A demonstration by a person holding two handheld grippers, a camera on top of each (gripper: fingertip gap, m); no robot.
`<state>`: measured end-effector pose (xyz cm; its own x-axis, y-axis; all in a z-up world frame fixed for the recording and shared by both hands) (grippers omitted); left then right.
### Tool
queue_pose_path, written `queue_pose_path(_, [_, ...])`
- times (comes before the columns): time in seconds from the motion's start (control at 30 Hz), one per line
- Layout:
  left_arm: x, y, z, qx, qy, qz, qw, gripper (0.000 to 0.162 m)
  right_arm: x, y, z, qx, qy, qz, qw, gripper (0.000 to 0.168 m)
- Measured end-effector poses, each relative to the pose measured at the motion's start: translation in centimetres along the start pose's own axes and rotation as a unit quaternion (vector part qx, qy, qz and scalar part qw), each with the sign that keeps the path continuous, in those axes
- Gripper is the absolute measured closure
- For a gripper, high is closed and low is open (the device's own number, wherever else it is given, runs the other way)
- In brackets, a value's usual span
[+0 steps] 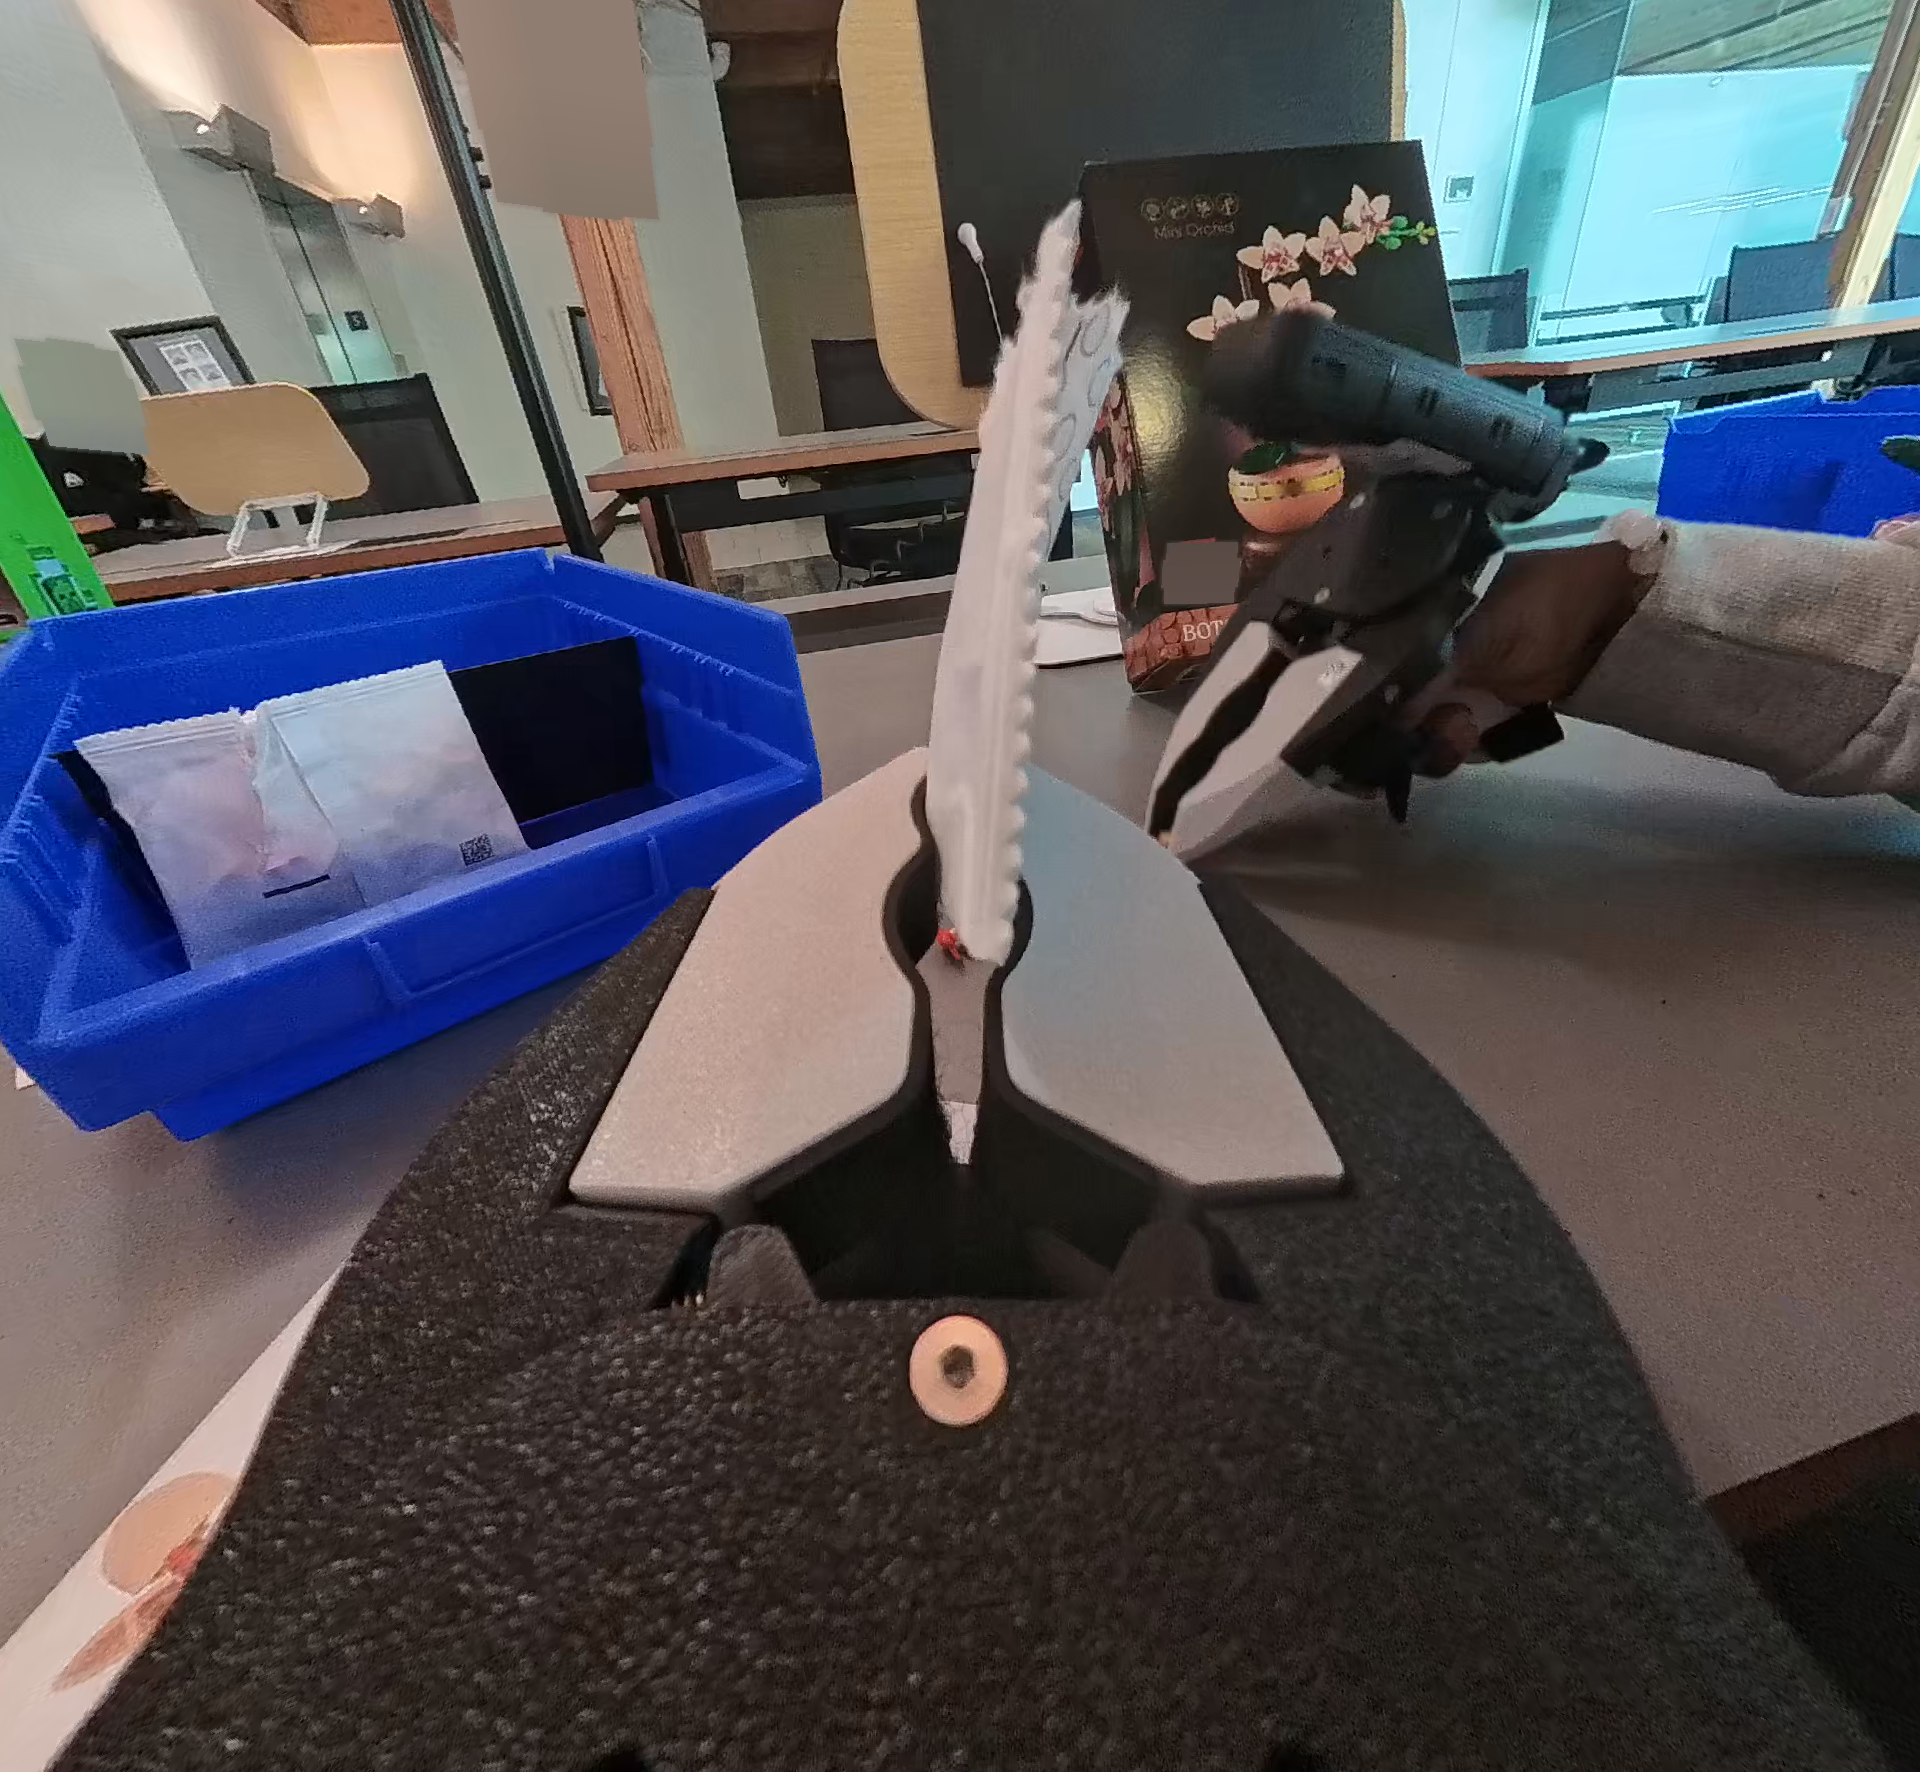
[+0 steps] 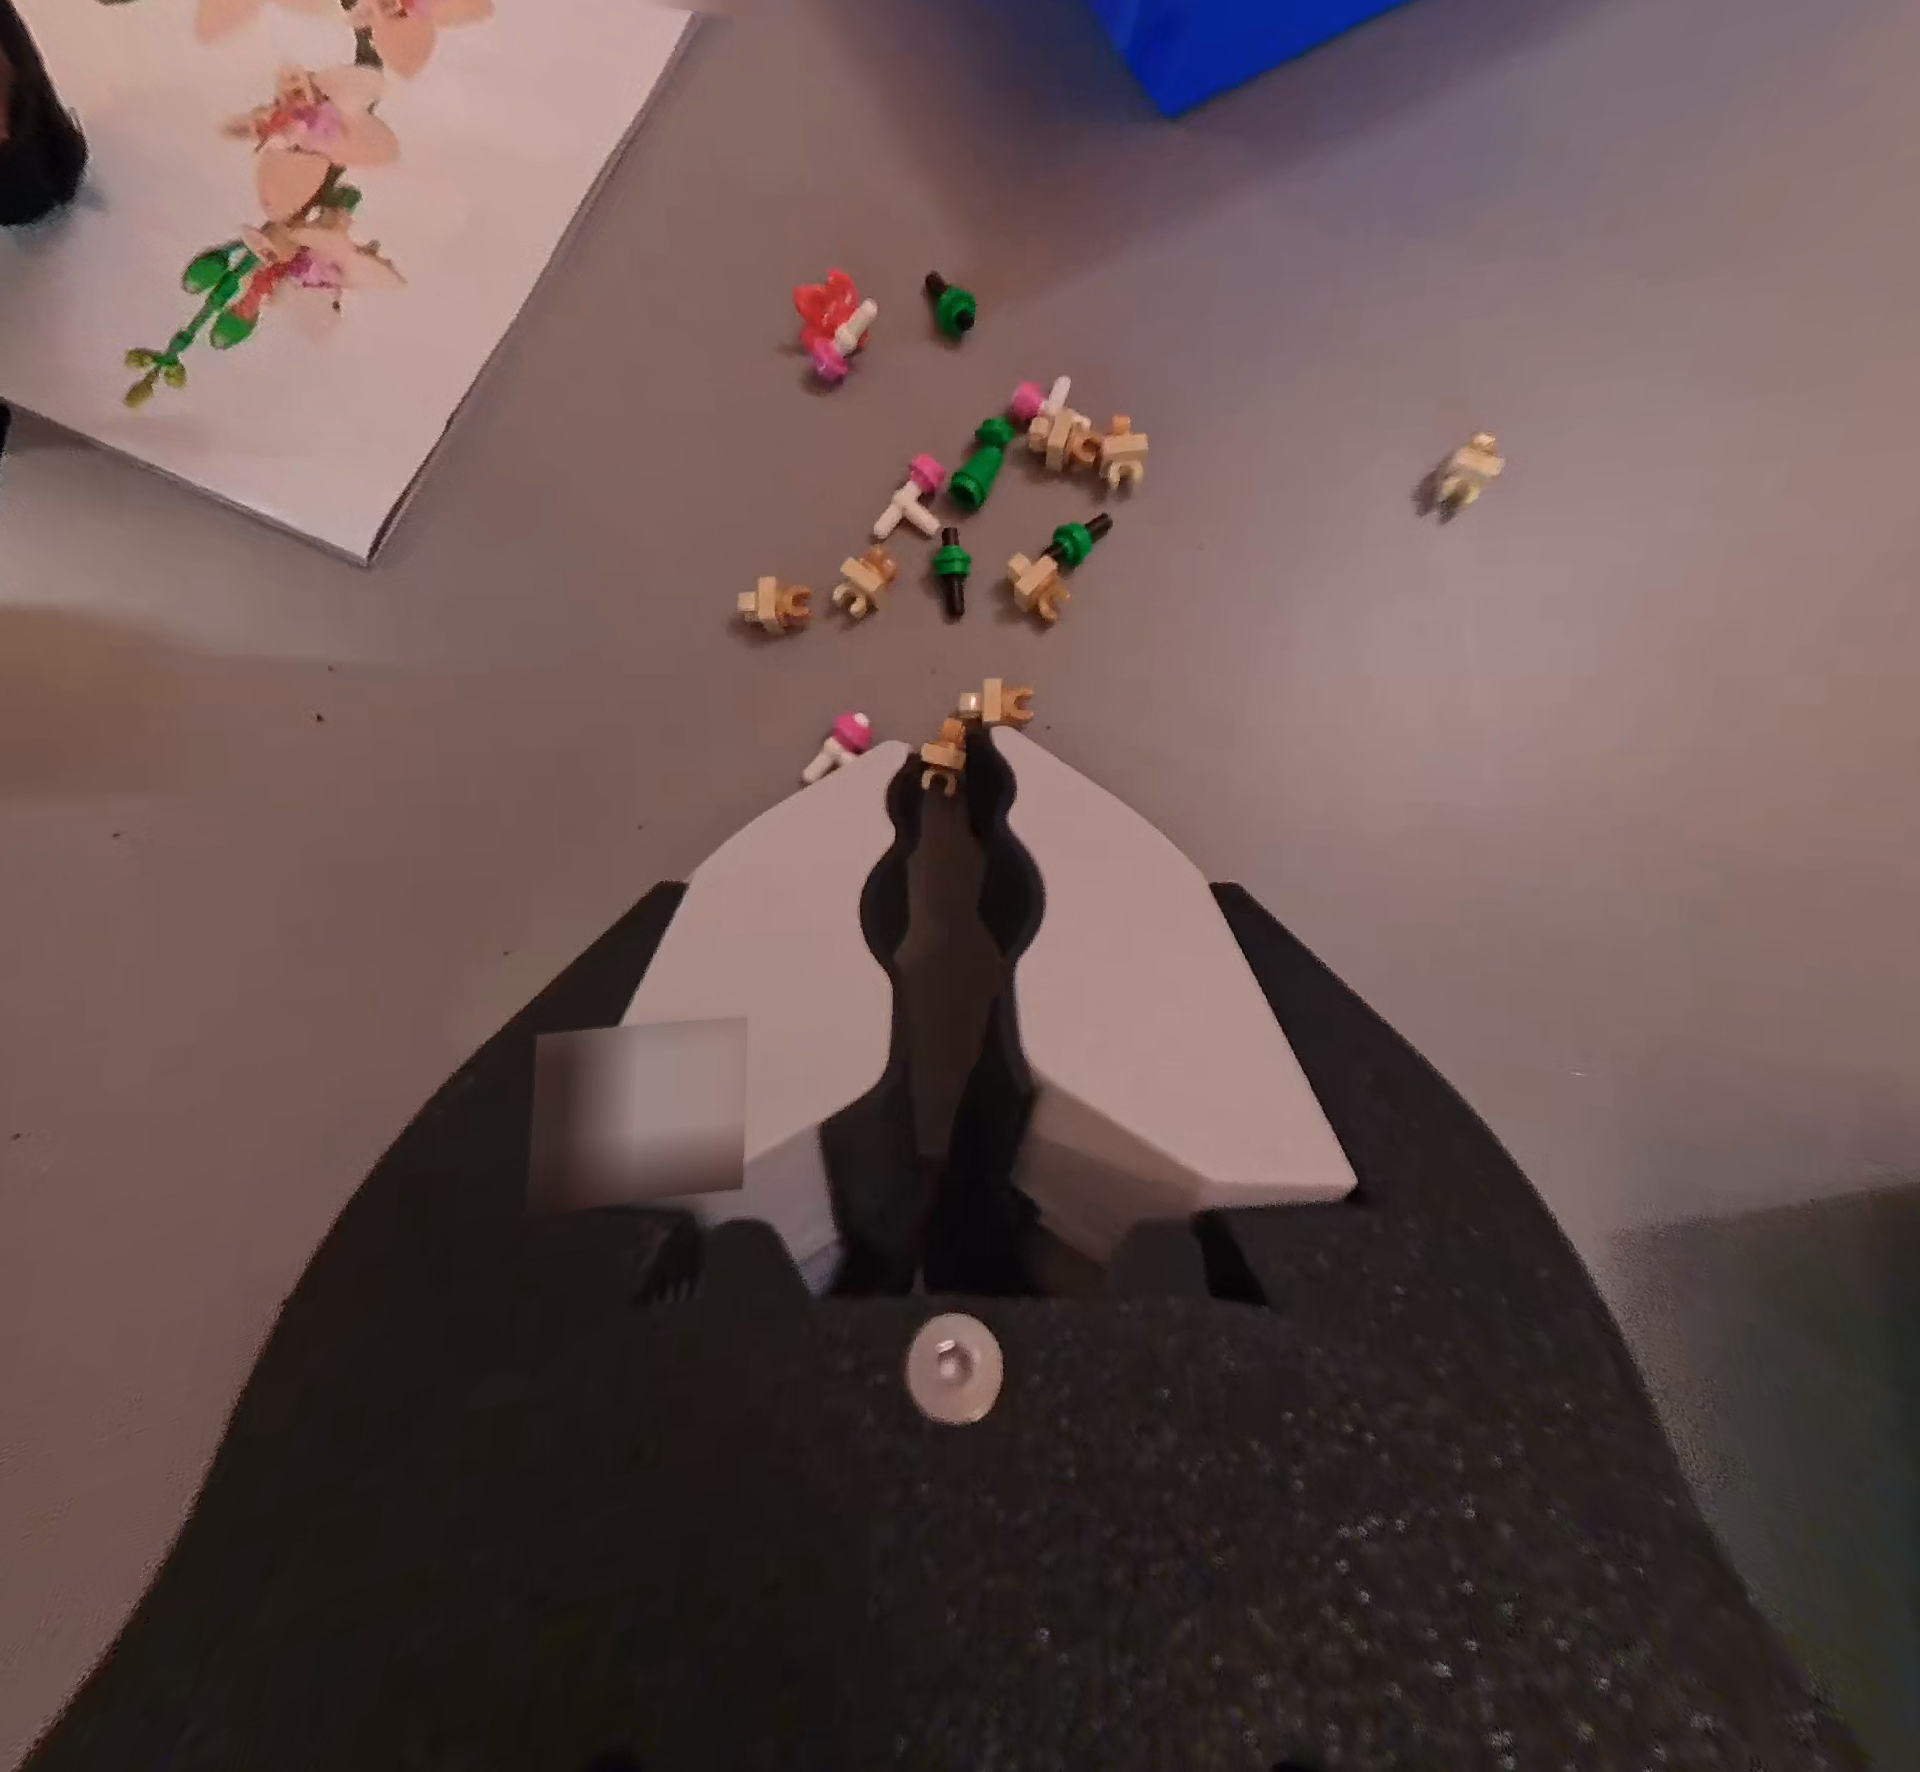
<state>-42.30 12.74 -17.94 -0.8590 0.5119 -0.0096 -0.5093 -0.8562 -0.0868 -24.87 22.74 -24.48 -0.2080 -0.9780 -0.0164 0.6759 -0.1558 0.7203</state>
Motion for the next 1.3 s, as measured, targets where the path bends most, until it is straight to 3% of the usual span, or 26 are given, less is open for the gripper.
queue_pose_path(0.07, [-0.1,-0.1,-0.1,0.002,0.000,-0.001,1.000,0.160,0.2,1.4,2.1,-0.048,-0.011,0.008,0.999,0.160])
queue_pose_path(0.23, [-0.4,-0.4,-0.2,0.007,-0.003,-0.005,1.000,0.160,4.7,7.3,11.6,-0.233,0.035,0.065,0.970,0.160])
queue_pose_path(0.43, [-0.4,-0.4,-0.1,0.005,-0.003,-0.007,1.000,0.160,7.2,7.0,14.5,-0.230,0.075,0.080,0.967,0.155])
queue_pose_path(0.63, [-0.5,-0.3,-0.1,0.003,0.000,-0.010,1.000,0.160,7.5,6.9,14.4,-0.226,0.091,0.062,0.968,0.137])
queue_pose_path(0.73, [-0.3,-0.2,0.0,-0.001,0.003,-0.004,1.000,0.160,5.6,8.1,13.4,-0.241,0.084,0.037,0.966,0.138])
queue_pose_path(0.9, [-0.1,0.1,0.2,-0.005,0.009,-0.002,1.000,0.160,0.6,3.2,3.8,-0.063,0.031,-0.002,0.998,0.143])
queue_pose_path(1.0, [-0.2,0.0,0.0,-0.002,0.008,-0.002,1.000,0.160,-0.5,0.7,0.8,-0.022,0.027,-0.032,0.999,0.144])
queue_pose_path(1.17, [-0.2,0.0,0.0,-0.001,0.004,-0.002,1.000,0.160,-1.2,-1.1,-0.1,-0.016,0.005,-0.021,1.000,0.152])
queue_pose_path(1.3, [-0.2,-0.1,-0.1,0.001,0.003,-0.002,1.000,0.160,-1.1,-0.5,0.3,-0.031,0.001,-0.013,0.999,0.157])
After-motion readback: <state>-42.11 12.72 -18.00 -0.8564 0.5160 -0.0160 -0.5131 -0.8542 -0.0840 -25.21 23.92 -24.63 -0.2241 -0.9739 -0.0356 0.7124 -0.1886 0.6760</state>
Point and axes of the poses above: each gripper's, where its closed fingertips meet, y back along the fingers, z out of its top, x = y × z across the jaws, the point moved 5 cm from there along y, back along the fingers, and after that the axes turned 6 degrees about y, right-handed, at the moved point
